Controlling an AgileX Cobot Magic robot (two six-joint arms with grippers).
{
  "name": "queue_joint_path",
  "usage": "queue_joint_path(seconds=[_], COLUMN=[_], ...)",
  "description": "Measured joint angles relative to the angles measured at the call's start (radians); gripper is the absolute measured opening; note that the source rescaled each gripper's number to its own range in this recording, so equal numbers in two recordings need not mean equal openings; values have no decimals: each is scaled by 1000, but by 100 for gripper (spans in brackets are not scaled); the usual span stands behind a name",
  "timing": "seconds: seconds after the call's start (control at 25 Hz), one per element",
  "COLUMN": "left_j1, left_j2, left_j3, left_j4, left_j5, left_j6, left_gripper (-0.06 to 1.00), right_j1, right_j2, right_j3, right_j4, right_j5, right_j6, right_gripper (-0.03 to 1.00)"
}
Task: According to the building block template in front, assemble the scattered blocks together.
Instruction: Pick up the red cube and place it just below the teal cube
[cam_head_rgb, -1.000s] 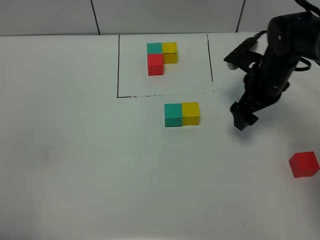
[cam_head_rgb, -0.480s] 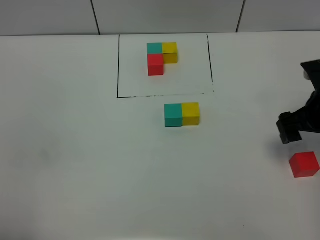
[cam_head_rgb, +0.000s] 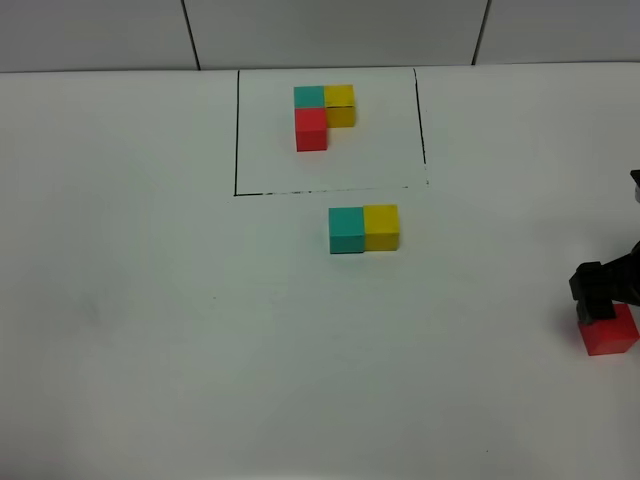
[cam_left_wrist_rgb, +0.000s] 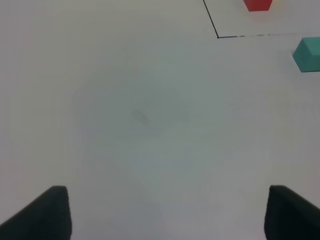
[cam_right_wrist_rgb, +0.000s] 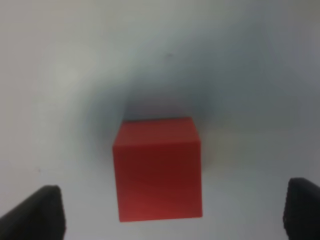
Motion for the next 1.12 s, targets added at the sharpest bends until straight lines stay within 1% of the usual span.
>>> queue_joint_path(seconds=[0.2,0.32,0.52,0.64,0.92,1.04,1.12], left_j1=[0,0,0,0,0,0,0], left_j2=[0,0,0,0,0,0,0], left_j3=[0,0,0,0,0,0,0], left_j4=[0,0,0,0,0,0,0], left_j5=[0,0,0,0,0,0,0], left_j6=[0,0,0,0,0,0,0], left_gripper=[71,71,71,71,71,71,71], right_j1=[0,0,-3,-19,-20,-20,-20], right_j2=[32,73,133,174,209,209,209], right_j3=[4,4,4,4,34,39,40], right_j4=[13,35,55,77,77,77,77], right_j5=[-16,-24,-62,-78,-138,-143,-145], right_j6=[-7,-37,-60,-65,-69,-69,-69], right_gripper=[76,76,76,76,75,75,73])
